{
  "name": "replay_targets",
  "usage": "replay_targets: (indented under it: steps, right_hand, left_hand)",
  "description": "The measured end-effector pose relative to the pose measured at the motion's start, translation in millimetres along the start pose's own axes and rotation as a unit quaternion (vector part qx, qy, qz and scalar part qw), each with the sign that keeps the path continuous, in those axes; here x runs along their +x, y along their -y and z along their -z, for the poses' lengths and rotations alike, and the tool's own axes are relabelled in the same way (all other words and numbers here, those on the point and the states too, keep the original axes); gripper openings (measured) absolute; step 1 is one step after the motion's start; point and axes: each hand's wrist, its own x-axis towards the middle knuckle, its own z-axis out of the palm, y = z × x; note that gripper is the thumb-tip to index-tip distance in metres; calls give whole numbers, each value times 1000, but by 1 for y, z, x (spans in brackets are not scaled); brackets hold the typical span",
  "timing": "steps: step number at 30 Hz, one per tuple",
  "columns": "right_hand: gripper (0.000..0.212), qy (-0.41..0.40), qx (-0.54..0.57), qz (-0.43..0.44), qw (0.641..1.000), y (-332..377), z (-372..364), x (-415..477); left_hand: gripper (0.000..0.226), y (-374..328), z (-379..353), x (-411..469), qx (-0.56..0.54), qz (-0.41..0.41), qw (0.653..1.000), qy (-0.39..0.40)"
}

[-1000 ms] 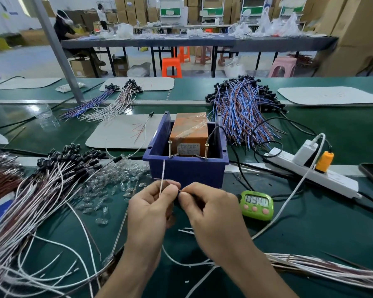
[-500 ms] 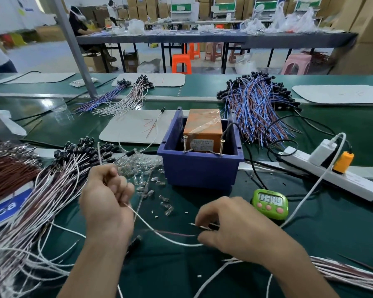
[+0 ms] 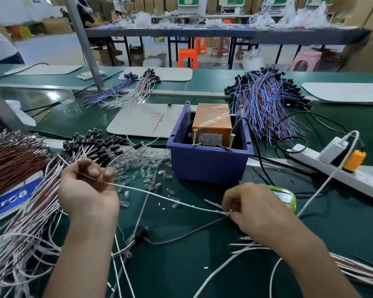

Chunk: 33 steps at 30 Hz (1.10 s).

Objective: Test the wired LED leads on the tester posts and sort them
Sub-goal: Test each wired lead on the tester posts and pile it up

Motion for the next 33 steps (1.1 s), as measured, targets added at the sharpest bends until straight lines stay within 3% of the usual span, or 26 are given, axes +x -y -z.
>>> replay_targets:
  steps: [12, 20, 24, 28, 31, 33]
  right_hand:
    - [15, 6, 13, 65, 998, 3, 27, -21]
    - [24, -160, 123, 133, 970, 5, 35, -25]
    - [32, -95, 50, 115, 988, 2, 31, -23]
    - [36, 29, 167, 75, 983, -4, 32, -18]
    - [29, 57, 246, 87, 964, -2, 29, -15]
    - [26, 67, 293, 105, 948, -2, 29, -13]
  left_hand:
    - [33, -6, 4, 5, -26, -4, 1000, 6]
    - [28, -4, 2, -3, 30, 20, 998, 61]
    - [32, -2, -3, -6, 88, 21, 995, 52]
    - [53, -6, -4, -7, 91, 17, 994, 52]
    - [32, -8, 0, -5, 39, 18, 998, 45]
    - [30, -7, 2, -3, 4, 24, 999, 45]
